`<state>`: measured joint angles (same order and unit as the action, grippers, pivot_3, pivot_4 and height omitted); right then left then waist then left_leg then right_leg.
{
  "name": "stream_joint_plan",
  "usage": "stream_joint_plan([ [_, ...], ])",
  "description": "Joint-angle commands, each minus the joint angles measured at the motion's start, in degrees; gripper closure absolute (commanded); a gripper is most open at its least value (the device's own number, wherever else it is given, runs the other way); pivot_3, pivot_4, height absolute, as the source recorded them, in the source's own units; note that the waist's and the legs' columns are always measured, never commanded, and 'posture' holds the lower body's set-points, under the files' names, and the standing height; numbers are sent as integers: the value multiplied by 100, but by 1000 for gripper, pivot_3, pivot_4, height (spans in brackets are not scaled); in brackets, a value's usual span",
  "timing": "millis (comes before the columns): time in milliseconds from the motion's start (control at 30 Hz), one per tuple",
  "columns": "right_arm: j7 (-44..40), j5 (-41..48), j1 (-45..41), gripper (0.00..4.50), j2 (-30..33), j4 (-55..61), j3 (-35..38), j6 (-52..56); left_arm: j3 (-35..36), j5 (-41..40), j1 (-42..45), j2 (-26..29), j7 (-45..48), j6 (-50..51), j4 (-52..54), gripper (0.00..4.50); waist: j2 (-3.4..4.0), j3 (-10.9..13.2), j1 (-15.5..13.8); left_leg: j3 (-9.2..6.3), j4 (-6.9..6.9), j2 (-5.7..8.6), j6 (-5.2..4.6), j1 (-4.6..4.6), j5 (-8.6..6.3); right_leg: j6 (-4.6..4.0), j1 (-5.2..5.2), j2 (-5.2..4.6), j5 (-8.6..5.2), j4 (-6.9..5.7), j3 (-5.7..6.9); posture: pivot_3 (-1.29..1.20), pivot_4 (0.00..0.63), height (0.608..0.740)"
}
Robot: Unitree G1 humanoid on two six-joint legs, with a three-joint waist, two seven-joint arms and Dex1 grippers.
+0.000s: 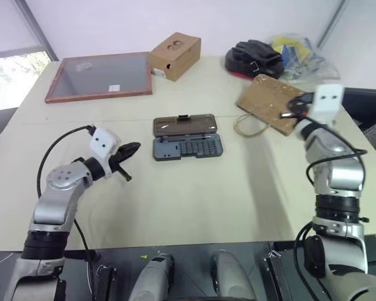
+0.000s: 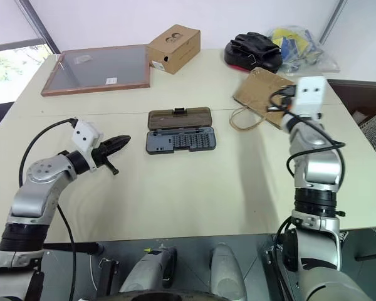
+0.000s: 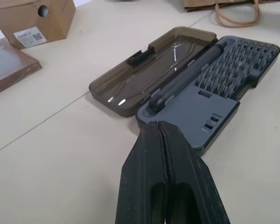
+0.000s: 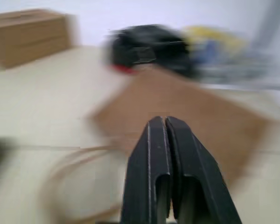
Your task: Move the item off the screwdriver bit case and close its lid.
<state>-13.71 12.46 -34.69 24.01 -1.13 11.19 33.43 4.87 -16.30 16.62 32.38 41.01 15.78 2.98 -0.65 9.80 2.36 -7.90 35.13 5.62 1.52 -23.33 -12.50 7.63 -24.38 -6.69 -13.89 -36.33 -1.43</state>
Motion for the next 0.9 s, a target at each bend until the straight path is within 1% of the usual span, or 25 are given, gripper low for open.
stream_joint_plan([
  [33, -876, 325, 109, 4438, 204, 747, -455, 146, 21, -33, 82, -31, -46, -18, 230, 4500, 0, 0, -2, -2, 0, 0, 0, -1, 0, 0, 0, 0, 0, 0, 1, 0, 150, 740],
  [200, -1192, 541, 57, 4438, 182, 972, -657, 461, 8, -32, 193, -92, -47, 18, 194, 4500, -1, 0, -30, -2, 3, 2, 0, -1, 0, 3, 1, -1, 2, 1, 1, 0, 150, 740],
  [267, -1267, 531, -110, 4438, 161, 851, -748, 507, 19, -42, 239, -97, -40, 30, 167, 4500, -1, 0, -34, -3, 3, 2, 0, -1, 0, 4, 2, 0, 2, 1, 1, 0, 150, 740],
  [400, -1276, 280, -792, 4438, -18, 17, -1107, 477, -58, -22, 464, -125, 34, -19, -16, 4500, 0, 0, 15, -1, 3, 1, 1, 0, 0, 2, 0, 0, 3, 0, 1, 0, 150, 740],
  [567, -1621, 6, -1429, 4438, -240, -934, -1534, 8, -127, -12, 715, -150, 99, -58, -175, 4500, -1, 0, 9, -3, 2, -1, 1, 0, 0, 1, -1, 6, 4, 0, 1, 0, 150, 740],
  [667, -1689, -195, -1772, 3673, -416, -1636, -1662, -380, -148, 43, 824, -198, 63, -131, -288, 4500, -1, 0, 9, -2, 2, 0, 1, -2, 0, 1, -2, 4, 4, 2, 1, 0, 150, 740],
  [700, -1695, -247, -1854, 3234, -462, -1805, -1690, -473, -145, 52, 834, -201, 58, -151, -303, 4500, -1, 0, 8, -2, 2, 1, 2, -2, 1, 2, -2, 4, 5, 2, 1, 0, 150, 740],
  [800, -1666, -451, -2137, 1701, -633, -2412, -1759, -805, -124, 51, 732, -219, 50, -198, -238, 4500, -1, 0, 11, -3, 3, 1, 2, -2, 1, 2, -3, 4, 5, 2, 1, 0, 150, 740],
  [900, -1446, -704, -2614, 232, -776, -3525, -1719, -1186, -155, 79, 632, -286, -59, -145, -83, 4500, -1, 0, 30, -1, 2, 1, 2, -1, 1, 2, -5, 4, 6, 0, 0, 0, 150, 740],
])
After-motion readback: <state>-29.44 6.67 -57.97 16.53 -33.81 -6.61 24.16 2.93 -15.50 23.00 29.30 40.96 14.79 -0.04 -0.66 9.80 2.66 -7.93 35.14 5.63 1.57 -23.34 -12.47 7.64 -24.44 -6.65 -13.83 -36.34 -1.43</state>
